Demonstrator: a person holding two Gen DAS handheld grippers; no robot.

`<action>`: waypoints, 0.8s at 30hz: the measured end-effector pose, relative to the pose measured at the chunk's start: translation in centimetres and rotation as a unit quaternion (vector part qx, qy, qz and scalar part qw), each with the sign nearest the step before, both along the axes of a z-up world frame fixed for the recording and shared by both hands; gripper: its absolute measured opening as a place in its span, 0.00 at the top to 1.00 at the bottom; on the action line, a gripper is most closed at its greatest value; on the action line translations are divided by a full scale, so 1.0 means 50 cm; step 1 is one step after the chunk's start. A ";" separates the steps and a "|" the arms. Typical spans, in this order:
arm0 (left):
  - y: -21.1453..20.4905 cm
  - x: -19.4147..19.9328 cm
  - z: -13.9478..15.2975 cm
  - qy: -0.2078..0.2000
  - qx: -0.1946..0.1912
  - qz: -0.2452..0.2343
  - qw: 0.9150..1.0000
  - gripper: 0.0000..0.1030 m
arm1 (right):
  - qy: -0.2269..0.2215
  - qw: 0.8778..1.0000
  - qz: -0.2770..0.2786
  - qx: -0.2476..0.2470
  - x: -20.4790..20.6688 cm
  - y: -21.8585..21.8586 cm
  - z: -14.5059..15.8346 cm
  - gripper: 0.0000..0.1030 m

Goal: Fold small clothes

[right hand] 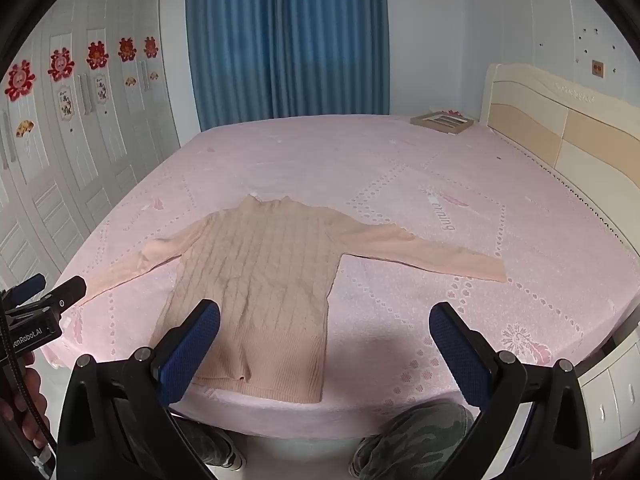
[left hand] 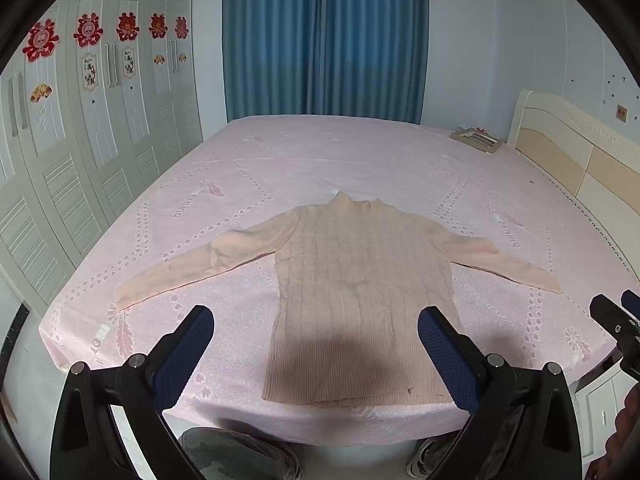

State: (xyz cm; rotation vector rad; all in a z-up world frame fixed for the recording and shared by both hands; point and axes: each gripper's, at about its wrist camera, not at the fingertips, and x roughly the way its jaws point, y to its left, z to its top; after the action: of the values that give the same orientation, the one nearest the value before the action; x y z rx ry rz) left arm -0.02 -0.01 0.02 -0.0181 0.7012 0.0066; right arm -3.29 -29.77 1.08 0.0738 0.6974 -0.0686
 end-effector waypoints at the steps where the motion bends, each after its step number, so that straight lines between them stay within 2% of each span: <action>1: 0.000 0.001 0.002 0.000 -0.001 0.000 1.000 0.00 | 0.000 1.000 0.000 0.001 -0.001 0.000 0.000 0.01; 24: 0.007 -0.016 0.020 -0.011 -0.005 -0.002 1.000 0.00 | -0.006 1.000 0.001 0.000 -0.009 0.001 0.002 0.01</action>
State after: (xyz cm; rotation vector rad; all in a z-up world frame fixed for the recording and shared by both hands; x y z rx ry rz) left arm -0.81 0.36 1.04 -0.0266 0.6790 -0.0012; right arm -3.72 -29.70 1.17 0.0737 0.6859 -0.0658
